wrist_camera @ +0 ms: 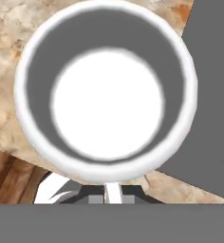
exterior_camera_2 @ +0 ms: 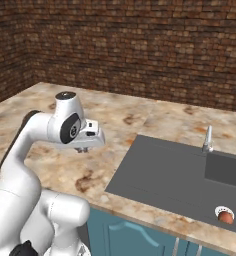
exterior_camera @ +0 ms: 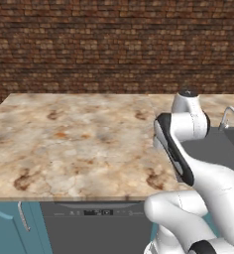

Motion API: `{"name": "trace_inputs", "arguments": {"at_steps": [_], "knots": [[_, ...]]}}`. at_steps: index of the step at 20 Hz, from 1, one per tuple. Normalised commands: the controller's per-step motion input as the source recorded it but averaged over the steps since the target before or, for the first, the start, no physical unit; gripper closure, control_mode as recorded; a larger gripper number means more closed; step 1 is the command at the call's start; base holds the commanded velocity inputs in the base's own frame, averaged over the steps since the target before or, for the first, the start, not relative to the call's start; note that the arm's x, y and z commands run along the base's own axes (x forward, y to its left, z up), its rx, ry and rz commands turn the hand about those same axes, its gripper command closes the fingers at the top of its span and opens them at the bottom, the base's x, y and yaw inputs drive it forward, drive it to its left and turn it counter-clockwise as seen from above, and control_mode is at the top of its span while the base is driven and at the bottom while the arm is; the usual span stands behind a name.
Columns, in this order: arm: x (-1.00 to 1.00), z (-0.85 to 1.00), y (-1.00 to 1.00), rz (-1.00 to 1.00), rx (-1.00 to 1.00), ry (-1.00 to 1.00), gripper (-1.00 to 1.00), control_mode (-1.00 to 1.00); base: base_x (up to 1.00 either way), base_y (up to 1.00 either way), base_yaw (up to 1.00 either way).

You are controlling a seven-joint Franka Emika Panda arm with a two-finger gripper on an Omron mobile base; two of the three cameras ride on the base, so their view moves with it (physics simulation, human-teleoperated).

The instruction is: Clear the mugs and bowl far away from the sink.

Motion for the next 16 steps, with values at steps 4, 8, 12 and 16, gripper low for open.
{"name": "trace_inputs", "arguments": {"at_steps": [4,8,12,16], "knots": [[-0.95,0.74,0.00,0.00,0.15,0.00,1.00,-1.00,0.00,0.00,0.00],[-0.79,0.78,0.02,-0.01,0.03,0.00,1.00,-1.00,0.00,0.00,0.00],[-0.70,0.75,0.03,-0.09,-0.04,0.00,1.00,-1.00,0.00,0.00,0.00],[-0.58,0.52,0.00,-0.10,-0.01,-0.01,1.00,-1.00,0.00,0.00,0.00]]}}
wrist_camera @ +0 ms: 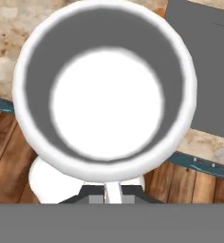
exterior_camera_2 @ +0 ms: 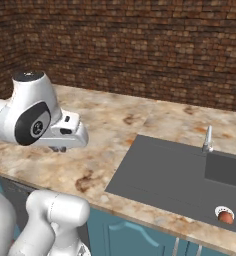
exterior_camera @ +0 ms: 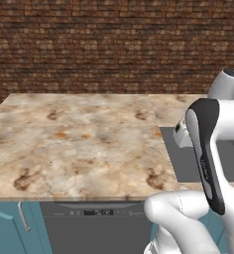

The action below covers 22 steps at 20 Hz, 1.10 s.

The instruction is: Clear the mugs and bowl far away from the sink.

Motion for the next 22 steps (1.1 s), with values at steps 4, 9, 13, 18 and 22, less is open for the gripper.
{"name": "trace_inputs", "arguments": {"at_steps": [4,9,13,18,22], "knots": [[-0.50,0.26,0.00,-0.09,0.00,0.00,1.00,-1.00,0.00,0.00,0.00],[-0.51,0.24,0.00,-0.18,0.01,0.08,1.00,-1.00,0.00,0.00,0.00],[-0.06,0.00,0.00,-0.11,0.00,0.07,1.00,1.00,-0.26,-0.30,-0.42],[0.00,0.00,0.00,0.00,0.00,0.00,1.00,1.00,-0.48,-0.43,-0.64],[0.00,0.00,0.00,0.00,0.00,0.00,1.00,1.00,-0.38,-0.17,-0.73]]}}
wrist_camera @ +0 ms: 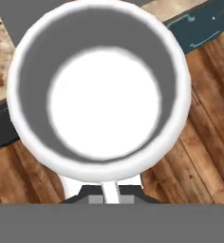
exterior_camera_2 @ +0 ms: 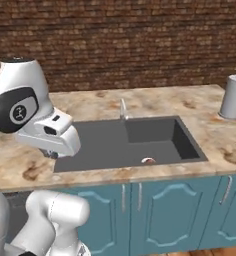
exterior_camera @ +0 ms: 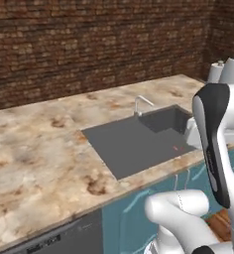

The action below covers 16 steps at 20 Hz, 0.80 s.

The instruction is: Clear the mugs and bowl far away from the sink.

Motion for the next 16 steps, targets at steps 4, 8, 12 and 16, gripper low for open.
{"name": "trace_inputs", "arguments": {"at_steps": [4,8,12,16], "knots": [[0.00,0.00,0.00,0.00,0.00,0.00,1.00,1.00,-0.21,0.00,-0.79],[0.00,0.00,0.00,0.00,0.00,0.00,1.00,1.00,-0.18,0.00,-0.83],[0.00,0.00,0.00,0.00,0.00,0.00,1.00,1.00,-0.05,0.00,-0.90],[0.00,0.00,0.00,0.00,0.00,0.00,1.00,1.00,0.00,0.00,-0.97]]}}
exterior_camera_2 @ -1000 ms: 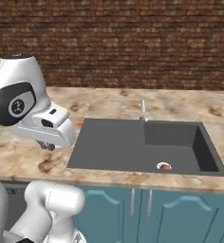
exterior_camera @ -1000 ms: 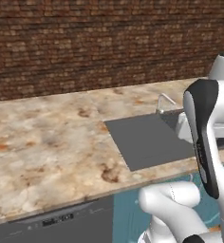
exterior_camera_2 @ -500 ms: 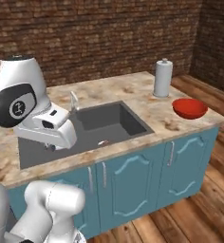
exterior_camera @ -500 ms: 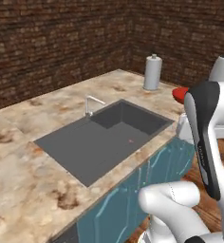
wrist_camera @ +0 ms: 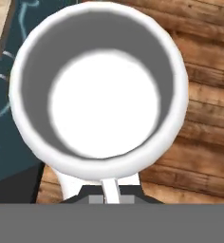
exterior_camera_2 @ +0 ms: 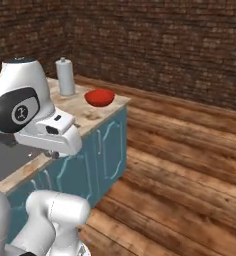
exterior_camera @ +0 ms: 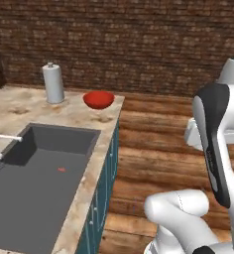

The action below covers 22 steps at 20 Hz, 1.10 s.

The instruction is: Clear the mugs and bowl far away from the sink.

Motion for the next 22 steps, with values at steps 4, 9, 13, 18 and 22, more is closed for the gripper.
{"name": "trace_inputs", "arguments": {"at_steps": [4,9,13,18,22], "knots": [[0.00,0.00,0.00,0.00,0.00,0.00,1.00,1.00,0.00,0.00,-0.93],[0.00,0.00,0.00,0.00,0.00,0.00,1.00,1.00,-0.30,0.00,-0.84],[0.00,0.00,0.00,0.00,0.00,0.00,1.00,1.00,-0.34,0.00,-0.86],[0.00,0.00,0.00,0.00,0.00,0.00,1.00,1.00,-0.22,0.00,-0.89],[0.00,0.00,0.00,0.00,0.00,0.00,1.00,1.00,-0.02,0.02,-0.88]]}}
